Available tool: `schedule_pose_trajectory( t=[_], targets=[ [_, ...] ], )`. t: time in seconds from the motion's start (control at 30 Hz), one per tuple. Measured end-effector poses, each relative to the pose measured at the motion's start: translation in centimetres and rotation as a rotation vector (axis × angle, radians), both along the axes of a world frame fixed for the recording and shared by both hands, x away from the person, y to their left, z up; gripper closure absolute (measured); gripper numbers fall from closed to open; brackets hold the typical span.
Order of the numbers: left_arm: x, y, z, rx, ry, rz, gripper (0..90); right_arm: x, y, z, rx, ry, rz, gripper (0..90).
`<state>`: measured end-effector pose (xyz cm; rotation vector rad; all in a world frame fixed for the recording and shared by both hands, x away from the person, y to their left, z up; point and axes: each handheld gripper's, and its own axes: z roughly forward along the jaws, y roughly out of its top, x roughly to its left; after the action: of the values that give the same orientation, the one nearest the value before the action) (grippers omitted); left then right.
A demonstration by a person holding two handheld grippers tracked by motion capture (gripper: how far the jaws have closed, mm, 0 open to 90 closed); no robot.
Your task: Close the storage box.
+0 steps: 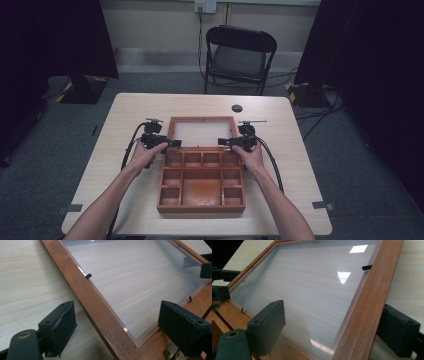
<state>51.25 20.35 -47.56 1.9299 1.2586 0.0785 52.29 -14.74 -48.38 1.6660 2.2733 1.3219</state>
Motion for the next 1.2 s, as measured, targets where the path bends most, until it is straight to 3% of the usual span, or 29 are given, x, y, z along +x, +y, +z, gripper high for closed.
schedule_pose_trajectory(
  t=[0.27, 0.47, 0.6, 0.7, 0.93, 1.03, 1.13, 1.2],
  targets=[
    [0.2, 0.2, -0.2, -0.025, 0.024, 0.008, 14.2, 0.0, -0.3, 0.3, -0.013, -0.019, -0.010, 17.9],
    [0.4, 0.0, -0.5, -0.067, 0.049, 0.007, 14.3, -0.1, -0.3, 0.5, -0.021, -0.021, -0.018, 18.5],
    [0.3, -0.2, -0.4, -0.085, 0.056, -0.010, 15.2, -0.3, -0.3, 0.8, -0.033, -0.059, -0.028, 22.5],
    [0.3, -0.5, -0.3, -0.078, 0.043, -0.008, 15.1, -0.4, -0.4, 1.1, -0.040, -0.084, -0.026, 25.6],
    [0.1, -0.8, 0.6, -0.015, -0.018, -0.028, 16.0, -0.7, -0.5, 1.9, -0.060, -0.135, -0.035, 31.9],
    [0.0, -0.7, 0.8, -0.020, -0.023, -0.019, 17.8, -0.8, -0.6, 2.1, -0.065, -0.146, -0.037, 32.9],
    [0.0, -0.2, 0.9, -0.049, -0.019, -0.004, 25.0, -0.9, -0.4, 2.3, -0.069, -0.145, -0.039, 31.9],
    [-0.1, -0.1, 1.2, -0.042, -0.035, -0.004, 27.1, -0.9, -0.5, 2.5, -0.059, -0.141, -0.040, 31.9]
  ],
)
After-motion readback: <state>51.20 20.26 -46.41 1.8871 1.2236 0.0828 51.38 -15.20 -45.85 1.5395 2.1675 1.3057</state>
